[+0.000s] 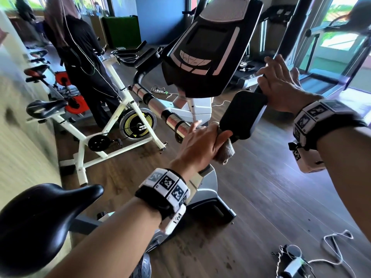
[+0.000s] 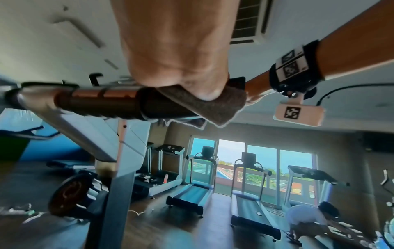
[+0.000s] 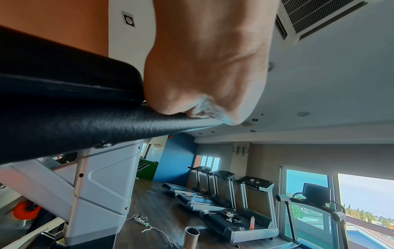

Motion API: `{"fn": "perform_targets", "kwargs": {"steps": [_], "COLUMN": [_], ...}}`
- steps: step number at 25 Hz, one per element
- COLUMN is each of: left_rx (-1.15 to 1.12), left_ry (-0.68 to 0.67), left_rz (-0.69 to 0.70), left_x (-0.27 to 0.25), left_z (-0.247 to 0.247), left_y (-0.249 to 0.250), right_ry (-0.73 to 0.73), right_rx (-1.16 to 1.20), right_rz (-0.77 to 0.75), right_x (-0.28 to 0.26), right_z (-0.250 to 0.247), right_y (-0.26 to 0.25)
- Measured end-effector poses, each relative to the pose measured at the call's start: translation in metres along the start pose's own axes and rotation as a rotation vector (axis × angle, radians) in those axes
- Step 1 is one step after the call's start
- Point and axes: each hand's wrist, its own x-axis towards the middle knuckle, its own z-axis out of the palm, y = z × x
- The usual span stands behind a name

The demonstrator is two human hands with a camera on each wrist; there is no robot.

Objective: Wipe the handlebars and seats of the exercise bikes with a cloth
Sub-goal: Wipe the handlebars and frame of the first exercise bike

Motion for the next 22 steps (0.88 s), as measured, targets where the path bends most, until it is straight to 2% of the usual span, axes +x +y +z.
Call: {"fn": "perform_targets", "kwargs": {"steps": [2, 5, 8, 12, 14, 16, 17, 20, 22], "left_rx": [0.013, 0.082, -0.05, 0.015, 0.016, -0.092, -0.096, 0.05, 0.061], "left_ry": [0.044, -0.021, -0.051, 0.016, -0.049, -0.128, -0.125, 0.039, 0.023], "left_rz": [0.044, 0.125, 0.014, 0.088, 0.083, 0.018, 0.0, 0.013, 0.004], "left_x": [-0.007, -0.005, 0.004, -0.002, 0.002, 0.009, 0.01, 0.001, 0.0], "left_z": [0.009, 0.003, -0.006, 0.006, 0.001, -0.003, -0.003, 0.011, 0.011], "left_y": [0.002, -0.004, -0.003, -0.003, -0.009, -0.012, -0.012, -0.005, -0.003], "right_ry": [-0.005, 0.009, 0.014, -0.003, 0.002, 0.0, 0.004, 0.004, 0.012], "right_rx": [-0.002, 0.003, 0.013, 0.026, 0.033, 0.033, 0.031, 0.042, 0.05], "right_rz": [0.002, 0.025, 0.034, 0.055, 0.069, 0.065, 0.062, 0.067, 0.068], "right_x": [0.0, -0.001, -0.003, -0.004, -0.005, -0.006, -0.006, -0.005, -0.006], "right_z": [0.0, -0.001, -0.002, -0.006, -0.007, -0.007, -0.006, -0.006, -0.006], "right_y": [0.0, -0.003, -0.006, -0.01, -0.012, -0.012, -0.012, -0.012, -0.012]}}
